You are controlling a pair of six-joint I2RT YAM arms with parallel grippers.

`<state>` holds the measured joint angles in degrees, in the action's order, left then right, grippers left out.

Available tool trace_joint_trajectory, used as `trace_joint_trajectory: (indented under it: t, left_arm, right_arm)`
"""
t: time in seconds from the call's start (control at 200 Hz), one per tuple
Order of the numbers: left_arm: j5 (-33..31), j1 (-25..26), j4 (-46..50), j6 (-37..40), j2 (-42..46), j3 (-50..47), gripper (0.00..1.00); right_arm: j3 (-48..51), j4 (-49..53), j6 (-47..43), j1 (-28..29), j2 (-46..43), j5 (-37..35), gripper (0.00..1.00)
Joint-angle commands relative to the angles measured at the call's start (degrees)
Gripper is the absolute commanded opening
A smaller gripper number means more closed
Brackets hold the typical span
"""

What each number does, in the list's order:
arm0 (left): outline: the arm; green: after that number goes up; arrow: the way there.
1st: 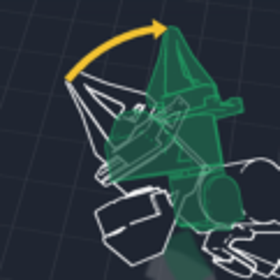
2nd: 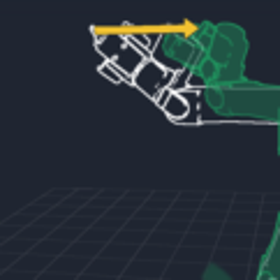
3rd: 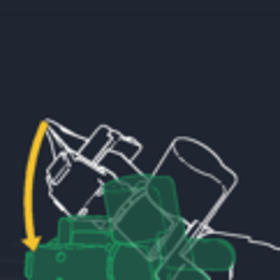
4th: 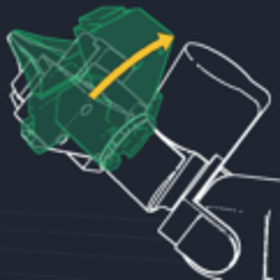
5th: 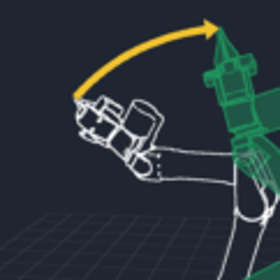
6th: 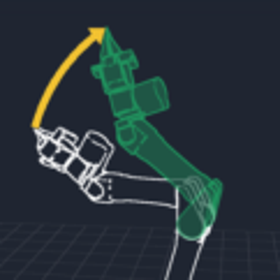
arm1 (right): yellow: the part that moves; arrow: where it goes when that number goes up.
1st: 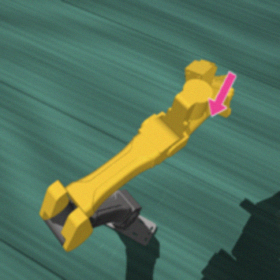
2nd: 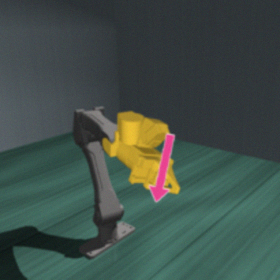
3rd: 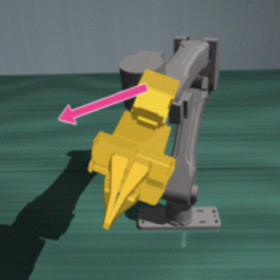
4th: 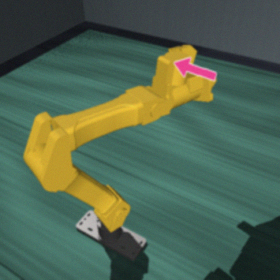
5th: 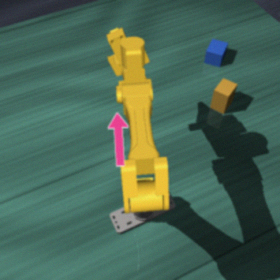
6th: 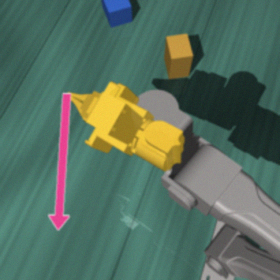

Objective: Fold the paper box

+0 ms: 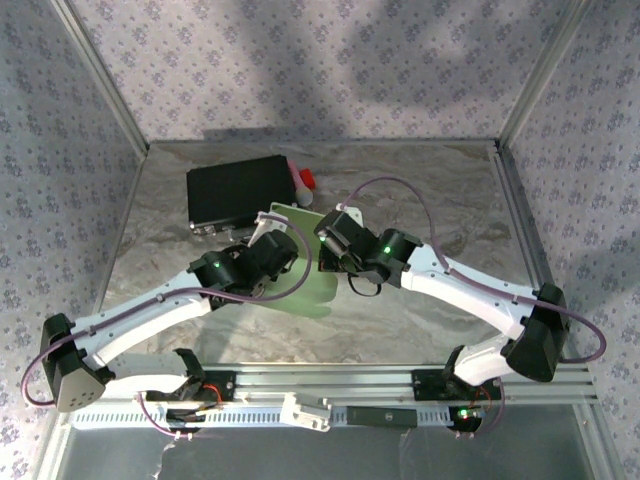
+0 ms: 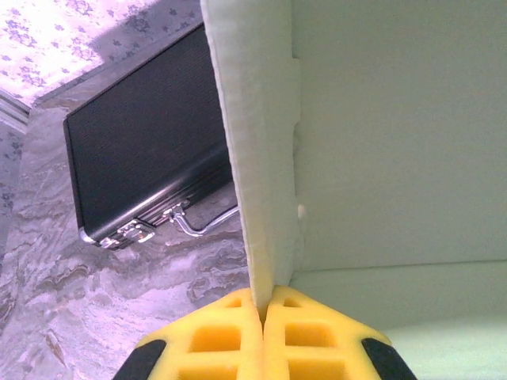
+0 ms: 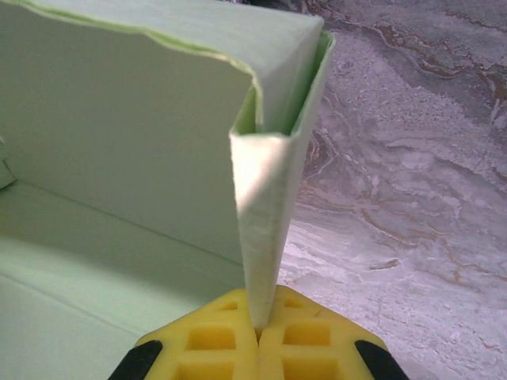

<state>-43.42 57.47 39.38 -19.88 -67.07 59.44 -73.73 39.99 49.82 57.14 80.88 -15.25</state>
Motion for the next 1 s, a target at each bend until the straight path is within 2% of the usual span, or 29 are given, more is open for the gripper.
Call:
trace_joint_trajectory:
  t: [0.0,0.135,0.225,0.4,0.595,0.66,0.74,0.79,0.845,0.994]
  left_arm:
    - [-6.68,1.32,-0.82,-0.93,-0.45,1.34,0.0]
    - [-14.56,4.04,-0.86,-4.61,-2.9,1.7,0.0]
    - [-17.37,5.13,-1.55,-7.24,-5.08,2.31,0.0]
    - [-18.44,5.8,-2.33,-11.45,-8.48,3.84,0.0]
    - [-17.24,7.43,-9.17,-9.46,-6.96,0.82,0.0]
    - [-13.8,6.99,-12.71,-7.9,-5.04,-1.16,0.0]
    - [-3.17,5.03,-18.53,-4.04,-1.44,-4.15,0.0]
    - [0.18,3.32,-16.88,-5.41,0.44,-4.26,0.0]
    - [8.1,0.32,-14.96,-5.35,2.21,-3.86,0.0]
    - [17.29,-4.22,-10.31,-5.44,5.82,-2.9,0.0]
  right_arm:
    - [-1.16,-1.49,0.42,1.29,-0.64,2.28,0.0]
    - [-1.06,-1.63,1.0,1.25,-0.66,1.93,0.0]
    - [-0.88,-1.67,1.26,1.13,-0.57,1.76,0.0]
    - [-0.39,-1.72,1.74,0.76,-0.83,1.7,0.0]
    - [0.41,-2.02,1.93,0.16,-1.35,1.95,0.0]
    - [0.67,-2.25,1.99,-0.01,-1.36,2.21,0.0]
    - [0.95,-2.44,1.82,-0.19,-1.45,2.5,0.0]
    - [1.11,-2.38,1.86,-0.28,-1.57,2.5,0.0]
    - [1.37,-2.64,1.89,-0.44,-1.73,2.55,0.0]
    - [1.11,-3.0,1.69,-0.55,-1.53,2.76,0.0]
